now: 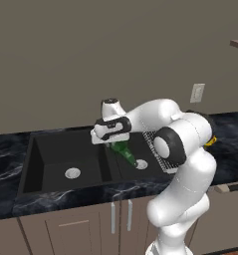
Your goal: Move any existing items from the left basin to the right basin for drying. Then move the mug from the counter to the left basin of the sink for washing.
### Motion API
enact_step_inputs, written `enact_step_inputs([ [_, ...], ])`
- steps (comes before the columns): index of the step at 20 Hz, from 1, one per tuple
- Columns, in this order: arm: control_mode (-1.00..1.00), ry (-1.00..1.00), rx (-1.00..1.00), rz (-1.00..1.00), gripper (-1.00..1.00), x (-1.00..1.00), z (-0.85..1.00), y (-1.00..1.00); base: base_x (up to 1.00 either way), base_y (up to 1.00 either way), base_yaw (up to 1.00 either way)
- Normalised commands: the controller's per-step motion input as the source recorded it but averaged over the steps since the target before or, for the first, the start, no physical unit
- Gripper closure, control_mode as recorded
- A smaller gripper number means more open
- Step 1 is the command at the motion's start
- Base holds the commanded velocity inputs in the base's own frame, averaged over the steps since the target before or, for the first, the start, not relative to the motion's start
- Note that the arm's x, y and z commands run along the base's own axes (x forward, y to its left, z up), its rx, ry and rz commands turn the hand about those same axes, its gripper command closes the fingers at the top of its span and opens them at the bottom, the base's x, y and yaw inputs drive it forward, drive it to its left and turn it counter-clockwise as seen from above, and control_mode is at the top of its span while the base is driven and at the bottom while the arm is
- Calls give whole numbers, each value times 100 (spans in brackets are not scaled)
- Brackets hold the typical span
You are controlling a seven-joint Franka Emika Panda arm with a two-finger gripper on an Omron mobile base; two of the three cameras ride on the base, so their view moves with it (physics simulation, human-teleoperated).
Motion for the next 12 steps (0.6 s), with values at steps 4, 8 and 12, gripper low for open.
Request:
enact_step_inputs([
  [4,-100,0,10,0,100,0,0,-70,0,0,0],
  [8,-100,-1,8,0,100,0,0,-68,0,0,0],
  [12,-100,-1,8,0,100,-3,1,-63,0,0,0],
])
